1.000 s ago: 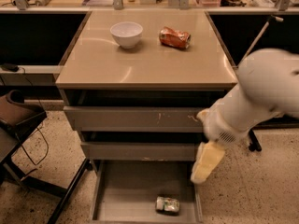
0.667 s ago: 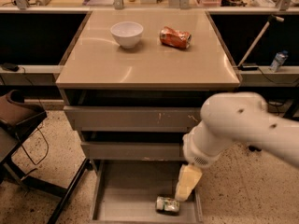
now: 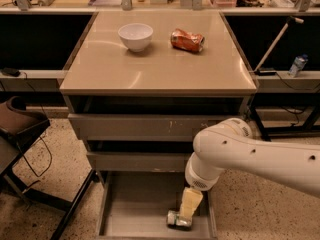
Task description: Pick 7up can from bottom drawer and place on counter
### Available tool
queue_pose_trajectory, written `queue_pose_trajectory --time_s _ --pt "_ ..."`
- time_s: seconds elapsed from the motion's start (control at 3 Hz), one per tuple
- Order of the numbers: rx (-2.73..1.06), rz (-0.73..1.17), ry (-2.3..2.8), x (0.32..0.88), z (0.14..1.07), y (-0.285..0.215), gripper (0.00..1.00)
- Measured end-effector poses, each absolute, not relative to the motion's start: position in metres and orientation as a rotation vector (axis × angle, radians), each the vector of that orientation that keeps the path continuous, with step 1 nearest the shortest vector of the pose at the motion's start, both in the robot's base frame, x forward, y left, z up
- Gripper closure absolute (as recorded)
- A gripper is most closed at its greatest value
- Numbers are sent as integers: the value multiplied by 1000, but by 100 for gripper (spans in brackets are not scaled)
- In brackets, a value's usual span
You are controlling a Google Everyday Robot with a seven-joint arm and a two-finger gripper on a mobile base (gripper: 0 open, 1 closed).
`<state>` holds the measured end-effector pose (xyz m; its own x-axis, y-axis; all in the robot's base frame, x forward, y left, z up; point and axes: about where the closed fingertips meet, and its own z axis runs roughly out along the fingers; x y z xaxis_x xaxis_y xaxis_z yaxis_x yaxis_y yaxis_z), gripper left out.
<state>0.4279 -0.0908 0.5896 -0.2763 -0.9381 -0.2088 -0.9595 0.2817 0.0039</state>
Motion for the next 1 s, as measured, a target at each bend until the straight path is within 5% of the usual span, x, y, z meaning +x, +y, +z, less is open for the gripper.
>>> queue_pose_trajectory --time_s 1.0 --pt "-1702 220 2492 412 410 -85 0"
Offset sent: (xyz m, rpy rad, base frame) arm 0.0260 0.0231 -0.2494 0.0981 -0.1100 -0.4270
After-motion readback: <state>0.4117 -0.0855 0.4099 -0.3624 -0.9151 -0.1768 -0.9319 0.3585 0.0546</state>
